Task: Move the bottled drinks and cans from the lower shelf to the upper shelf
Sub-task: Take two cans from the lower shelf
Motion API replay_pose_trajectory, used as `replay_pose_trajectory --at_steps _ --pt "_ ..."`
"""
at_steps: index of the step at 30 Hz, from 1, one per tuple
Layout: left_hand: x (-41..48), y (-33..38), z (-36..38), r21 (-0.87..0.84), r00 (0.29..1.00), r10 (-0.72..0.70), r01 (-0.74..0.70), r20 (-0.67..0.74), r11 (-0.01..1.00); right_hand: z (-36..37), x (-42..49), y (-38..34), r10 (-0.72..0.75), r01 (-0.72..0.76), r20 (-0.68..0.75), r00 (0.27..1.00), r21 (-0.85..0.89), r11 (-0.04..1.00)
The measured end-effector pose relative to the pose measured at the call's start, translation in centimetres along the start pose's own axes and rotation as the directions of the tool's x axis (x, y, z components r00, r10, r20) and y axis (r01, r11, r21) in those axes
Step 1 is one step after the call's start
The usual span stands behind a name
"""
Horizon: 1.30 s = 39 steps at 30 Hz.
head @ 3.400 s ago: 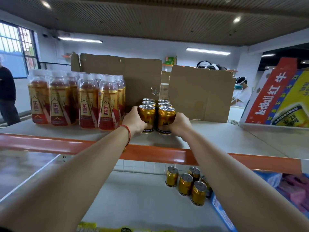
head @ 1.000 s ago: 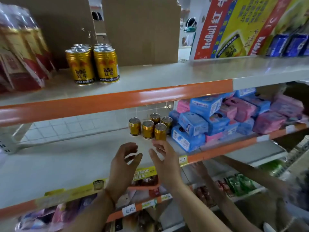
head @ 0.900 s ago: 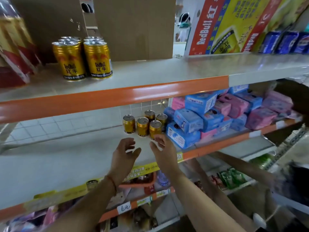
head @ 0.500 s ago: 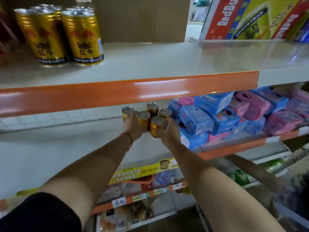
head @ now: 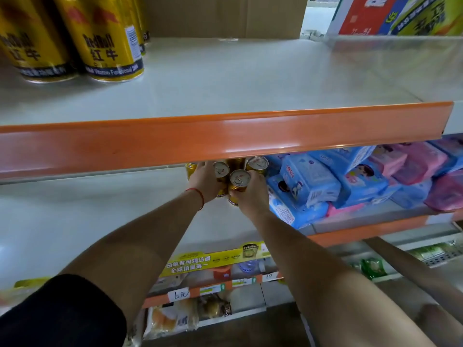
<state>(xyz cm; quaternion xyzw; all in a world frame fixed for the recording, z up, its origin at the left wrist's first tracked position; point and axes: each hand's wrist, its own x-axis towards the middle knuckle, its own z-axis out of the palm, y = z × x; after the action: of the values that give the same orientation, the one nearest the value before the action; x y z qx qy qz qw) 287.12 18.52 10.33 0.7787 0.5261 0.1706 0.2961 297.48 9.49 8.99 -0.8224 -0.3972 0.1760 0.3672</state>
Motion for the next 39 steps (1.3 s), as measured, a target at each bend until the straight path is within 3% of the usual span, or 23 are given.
replay_pose_trajectory --at_steps 7,15,23,29,39 --pt "-5.3 -4.7 -2.8 -0.15 0.996 -0.053 0.042 -0.068 0.988 1.5 -3.7 -0.9 -0.092 0.086 0.074 0.993 0.074 0.994" --pt "-12.9 -11.7 -8.0 -0.081 0.98 -0.097 0.084 -0.175 0.993 5.4 -7.9 -4.8 -0.227 0.218 0.218 0.949 0.066 0.974" --pt "-15.4 -14.4 -9.3 -0.154 0.983 -0.056 0.029 -0.173 0.988 7.2 -10.0 -5.7 -0.237 0.235 0.273 0.932 0.039 0.971" --pt "-16.0 -15.3 -8.7 -0.281 0.978 -0.116 0.063 -0.176 0.958 6.5 -10.0 -4.7 -0.251 0.243 0.366 0.896 0.067 0.968" --pt "-16.6 -15.2 -7.4 -0.328 0.959 -0.128 0.04 -0.252 0.944 7.2 -11.4 -4.1 -0.259 0.228 0.291 0.921 0.135 0.964"
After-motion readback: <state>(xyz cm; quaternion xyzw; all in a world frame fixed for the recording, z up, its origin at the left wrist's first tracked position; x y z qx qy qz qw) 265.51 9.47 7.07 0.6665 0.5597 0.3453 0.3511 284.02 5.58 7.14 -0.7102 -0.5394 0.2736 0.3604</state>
